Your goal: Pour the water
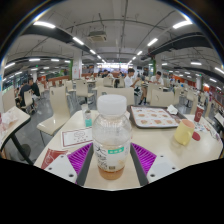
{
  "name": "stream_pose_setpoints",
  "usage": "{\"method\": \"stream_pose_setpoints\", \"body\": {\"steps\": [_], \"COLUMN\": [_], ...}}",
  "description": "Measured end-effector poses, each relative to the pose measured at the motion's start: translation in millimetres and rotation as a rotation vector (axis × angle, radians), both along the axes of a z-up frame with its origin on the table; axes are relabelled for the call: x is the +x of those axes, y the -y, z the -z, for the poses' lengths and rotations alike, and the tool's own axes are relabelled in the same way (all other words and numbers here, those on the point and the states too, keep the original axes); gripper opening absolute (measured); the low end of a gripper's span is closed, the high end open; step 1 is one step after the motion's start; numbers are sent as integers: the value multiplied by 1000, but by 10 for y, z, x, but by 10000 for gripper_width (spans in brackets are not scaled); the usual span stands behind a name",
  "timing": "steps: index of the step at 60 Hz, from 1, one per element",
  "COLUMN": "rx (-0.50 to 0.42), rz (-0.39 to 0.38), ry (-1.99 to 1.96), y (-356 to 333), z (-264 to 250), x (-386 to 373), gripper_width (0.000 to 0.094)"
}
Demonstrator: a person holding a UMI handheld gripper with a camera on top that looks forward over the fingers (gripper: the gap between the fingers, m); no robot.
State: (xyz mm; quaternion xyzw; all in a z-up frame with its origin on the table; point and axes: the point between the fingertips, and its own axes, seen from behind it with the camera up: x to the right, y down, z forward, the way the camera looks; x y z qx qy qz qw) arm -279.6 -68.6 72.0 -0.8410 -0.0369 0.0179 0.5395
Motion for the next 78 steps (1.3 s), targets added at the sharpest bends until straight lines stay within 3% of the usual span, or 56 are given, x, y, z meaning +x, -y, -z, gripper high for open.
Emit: {"method": "stream_pose_setpoints", "body": {"steps": [6,19,26,34,51,58,78], "rx": [19,6,-2,28,44,-16,-190], "rz": [4,-15,-34,-39,43,100,277], "ry": [9,-14,-48,-253,-987,-1328,-1941], "y": [-91,-82,-96,-152,-703,-943,-1424], "z": [30,15,-136,-720,-1850,-1838,-1116], "x": [-18,-28,-22,56,798,1232,1989], "gripper_width": [553,418,418,418,416,418,415]}}
